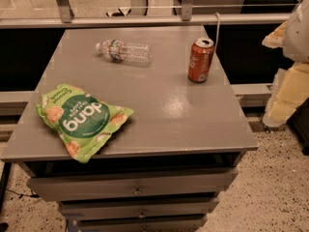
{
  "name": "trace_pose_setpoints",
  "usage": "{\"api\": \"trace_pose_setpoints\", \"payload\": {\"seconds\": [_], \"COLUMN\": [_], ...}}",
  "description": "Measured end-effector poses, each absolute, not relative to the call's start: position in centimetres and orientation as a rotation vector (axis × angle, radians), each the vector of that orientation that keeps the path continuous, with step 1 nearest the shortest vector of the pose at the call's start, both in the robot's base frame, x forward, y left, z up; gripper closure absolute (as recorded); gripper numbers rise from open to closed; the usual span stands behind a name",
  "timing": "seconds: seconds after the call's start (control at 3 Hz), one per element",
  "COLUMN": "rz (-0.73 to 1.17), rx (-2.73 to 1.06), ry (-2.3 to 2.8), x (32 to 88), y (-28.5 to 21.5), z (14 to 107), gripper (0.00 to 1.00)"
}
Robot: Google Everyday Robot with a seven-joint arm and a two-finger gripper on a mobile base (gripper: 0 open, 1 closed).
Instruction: Place water bottle upright
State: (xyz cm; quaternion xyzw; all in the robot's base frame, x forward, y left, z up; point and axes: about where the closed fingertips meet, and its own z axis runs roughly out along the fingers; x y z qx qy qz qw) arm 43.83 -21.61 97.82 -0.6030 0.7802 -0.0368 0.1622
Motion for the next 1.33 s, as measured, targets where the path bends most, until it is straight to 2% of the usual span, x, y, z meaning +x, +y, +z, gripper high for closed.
{"api": "trace_pose_setpoints", "payload": {"seconds": [0.67,1.33], "rz": [-0.112,-0.100], "rx": [-1.731,-1.703], "ry": [2.192,2.122], "x": [45.1,54.6], "y": [-20.7,-14.9], "z": [97.6,94.8], "gripper": [0.00,0.00]}}
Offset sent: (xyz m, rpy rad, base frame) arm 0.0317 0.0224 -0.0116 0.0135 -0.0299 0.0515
